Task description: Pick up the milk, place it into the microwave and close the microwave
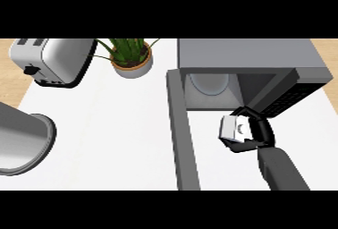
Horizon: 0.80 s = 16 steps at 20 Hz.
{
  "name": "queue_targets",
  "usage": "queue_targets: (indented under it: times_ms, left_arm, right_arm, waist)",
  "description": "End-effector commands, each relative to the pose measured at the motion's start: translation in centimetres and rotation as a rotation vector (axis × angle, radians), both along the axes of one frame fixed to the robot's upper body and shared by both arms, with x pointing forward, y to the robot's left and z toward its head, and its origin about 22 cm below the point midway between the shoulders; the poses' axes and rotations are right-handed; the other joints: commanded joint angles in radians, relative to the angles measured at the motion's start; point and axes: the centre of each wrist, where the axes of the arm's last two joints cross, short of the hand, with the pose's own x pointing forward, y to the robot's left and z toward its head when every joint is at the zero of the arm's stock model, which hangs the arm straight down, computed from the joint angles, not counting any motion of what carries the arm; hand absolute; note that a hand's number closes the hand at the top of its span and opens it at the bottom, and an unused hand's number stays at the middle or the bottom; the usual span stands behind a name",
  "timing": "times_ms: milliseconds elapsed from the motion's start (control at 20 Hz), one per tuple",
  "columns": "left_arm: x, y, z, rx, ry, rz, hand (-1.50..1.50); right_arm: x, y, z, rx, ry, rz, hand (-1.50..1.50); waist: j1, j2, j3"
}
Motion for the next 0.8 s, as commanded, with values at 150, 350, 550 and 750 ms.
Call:
queue_targets:
  times_ms: [150,350,550,750]
  left_arm:
    - [-0.9,0.0,0.7,0.005,-0.004,0.001,-1.5]
    - [-0.1,0.6,2.1,-0.001,-0.008,-0.011,-1.5]
    - [-1.1,0.5,-0.3,-0.015,-0.026,-0.017,-1.5]
    - [-1.0,0.6,0.4,-0.017,-0.005,-0.009,-1.5]
  right_arm:
    - [0.0,3.9,4.0,-0.003,-0.044,-0.017,1.5]
    - [3.3,5.9,8.0,-0.029,-0.062,-0.023,1.5]
    - [5.6,7.9,10.7,-0.075,-0.082,-0.057,1.5]
    - [8.2,8.4,12.0,-0.215,-0.097,-0.106,1.5]
  waist:
    - [-0.005,-0.001,0.0]
    - [0.005,0.004,0.001]
    - [0.016,0.004,0.0]
    - [0.028,0.009,0.001]
